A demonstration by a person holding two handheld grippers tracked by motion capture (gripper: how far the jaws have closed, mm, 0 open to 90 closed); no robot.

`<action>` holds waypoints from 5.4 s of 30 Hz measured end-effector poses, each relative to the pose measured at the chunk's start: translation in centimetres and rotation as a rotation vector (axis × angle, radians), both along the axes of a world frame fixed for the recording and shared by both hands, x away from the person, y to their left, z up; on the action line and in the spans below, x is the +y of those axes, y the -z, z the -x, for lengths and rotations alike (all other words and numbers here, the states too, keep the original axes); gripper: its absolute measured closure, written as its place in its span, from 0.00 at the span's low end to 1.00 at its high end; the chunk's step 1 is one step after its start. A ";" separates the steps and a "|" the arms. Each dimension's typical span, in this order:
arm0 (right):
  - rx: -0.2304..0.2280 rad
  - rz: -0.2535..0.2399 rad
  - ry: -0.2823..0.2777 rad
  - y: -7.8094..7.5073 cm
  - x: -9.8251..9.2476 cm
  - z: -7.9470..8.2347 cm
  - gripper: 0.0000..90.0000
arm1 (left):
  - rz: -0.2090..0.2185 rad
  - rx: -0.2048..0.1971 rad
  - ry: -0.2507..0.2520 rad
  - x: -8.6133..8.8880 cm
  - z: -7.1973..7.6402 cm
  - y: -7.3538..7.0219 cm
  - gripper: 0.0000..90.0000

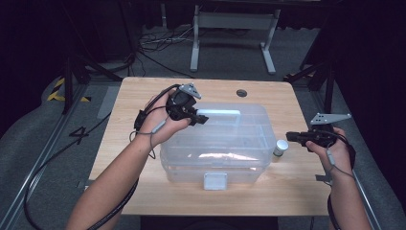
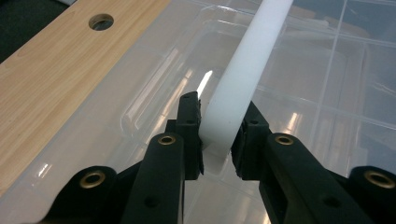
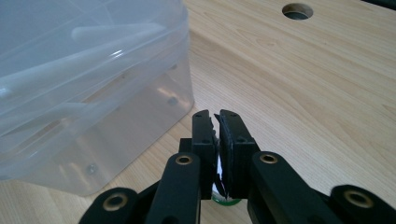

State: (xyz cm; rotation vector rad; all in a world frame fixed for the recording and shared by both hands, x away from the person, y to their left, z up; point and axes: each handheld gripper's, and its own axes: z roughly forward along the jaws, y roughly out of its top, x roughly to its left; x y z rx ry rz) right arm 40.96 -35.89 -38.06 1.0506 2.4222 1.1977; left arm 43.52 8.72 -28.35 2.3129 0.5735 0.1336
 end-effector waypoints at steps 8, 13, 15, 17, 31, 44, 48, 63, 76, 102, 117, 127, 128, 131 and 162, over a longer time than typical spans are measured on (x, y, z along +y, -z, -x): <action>-0.040 -0.001 -0.073 -0.3 0.7 0.4 0.98 | -0.011 0.027 -0.010 -0.2 -0.9 -0.7 0.84; -0.053 0.001 -0.095 -0.3 0.9 0.6 0.99 | -0.013 0.046 -0.013 -0.2 -1.4 -1.0 0.83; -0.042 -0.031 -0.104 -0.3 1.0 0.7 0.99 | -0.013 0.050 -0.015 -0.2 -1.6 -1.1 0.83; -0.042 -0.055 -0.124 -0.3 1.0 0.8 1.00 | -0.015 0.054 -0.015 -0.2 -1.7 -1.2 0.83; -0.065 -0.073 -0.324 -0.4 2.8 1.7 1.00 | -0.006 0.078 -0.016 -0.1 -2.4 -1.5 0.83; -0.045 -0.102 -0.401 -0.1 3.9 1.9 1.00 | 0.000 0.075 -0.014 0.0 -2.4 -1.5 0.82; -0.043 -0.119 -0.418 0.0 4.2 1.9 1.00 | -0.002 0.073 -0.016 -0.1 -2.4 -1.6 0.82; -0.025 -0.126 -0.442 0.3 4.9 1.8 1.00 | 0.024 0.057 -0.010 0.3 -2.2 -1.8 0.72; -0.020 -0.136 -0.436 0.2 4.9 1.8 1.00 | 0.070 -0.040 -0.013 2.6 -0.4 -4.2 0.80; -0.072 -0.224 -0.442 -1.6 5.0 0.7 1.00 | 0.157 -0.108 -0.159 9.7 3.7 -5.0 1.00; -0.113 -0.240 -0.409 -2.6 5.5 0.2 1.00 | 0.220 -0.098 -0.200 12.7 5.7 -4.2 1.00; -0.138 -0.248 -0.326 -3.4 5.8 0.4 1.00 | 0.251 -0.074 -0.197 13.4 6.3 -2.3 1.00; -0.137 -0.253 -0.320 -3.4 5.8 0.4 1.00 | 0.257 -0.072 -0.191 13.4 6.4 -2.0 1.00; -0.138 -0.271 -0.305 -3.4 5.6 0.3 1.00 | 0.267 -0.064 -0.186 13.4 6.6 -1.3 1.00; -0.182 -0.291 -0.201 -3.8 5.9 0.8 1.00 | 0.390 -0.160 -0.242 11.2 6.8 4.4 0.96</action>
